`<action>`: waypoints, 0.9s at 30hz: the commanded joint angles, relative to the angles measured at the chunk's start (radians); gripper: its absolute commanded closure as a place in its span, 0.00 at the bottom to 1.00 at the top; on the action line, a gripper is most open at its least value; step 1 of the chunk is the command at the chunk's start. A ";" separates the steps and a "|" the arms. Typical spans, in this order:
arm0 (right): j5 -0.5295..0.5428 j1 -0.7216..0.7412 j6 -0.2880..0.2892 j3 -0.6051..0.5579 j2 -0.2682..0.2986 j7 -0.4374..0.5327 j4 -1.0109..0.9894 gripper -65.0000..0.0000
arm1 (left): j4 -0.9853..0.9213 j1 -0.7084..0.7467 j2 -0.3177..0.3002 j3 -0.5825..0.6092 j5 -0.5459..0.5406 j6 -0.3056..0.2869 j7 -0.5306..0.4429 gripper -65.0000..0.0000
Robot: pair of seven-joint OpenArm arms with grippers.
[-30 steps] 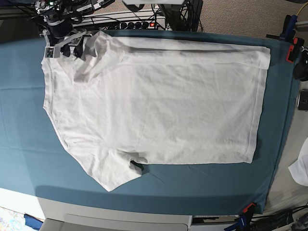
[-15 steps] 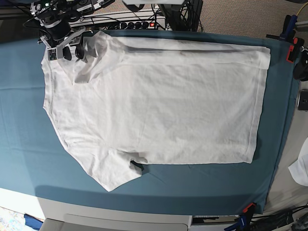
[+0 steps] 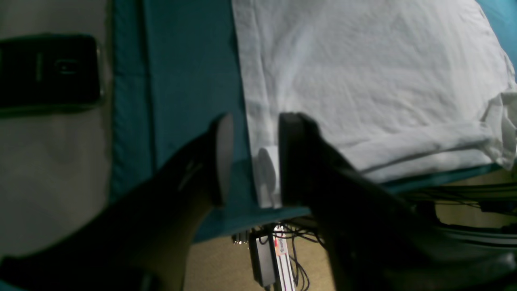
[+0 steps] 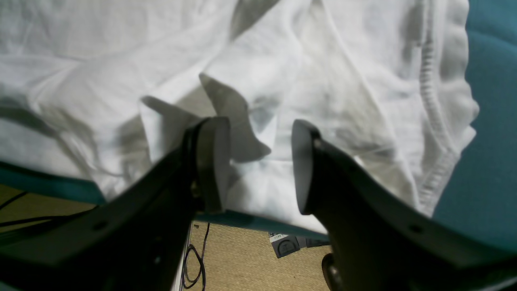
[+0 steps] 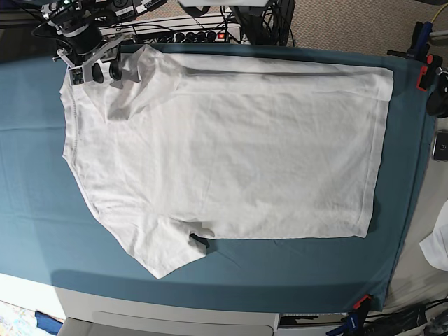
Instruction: Fold the T-shirt properly
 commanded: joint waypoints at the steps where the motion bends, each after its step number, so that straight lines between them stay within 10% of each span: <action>1: 0.010 -0.006 -0.002 0.005 0.010 0.020 0.019 0.61 | 0.013 0.000 -0.023 -0.010 -0.018 -0.005 -0.026 0.68; 27: -0.034 0.039 -0.002 0.002 0.012 0.090 -0.074 0.69 | 0.013 -0.002 -0.023 -0.010 -0.019 -0.005 -0.033 0.68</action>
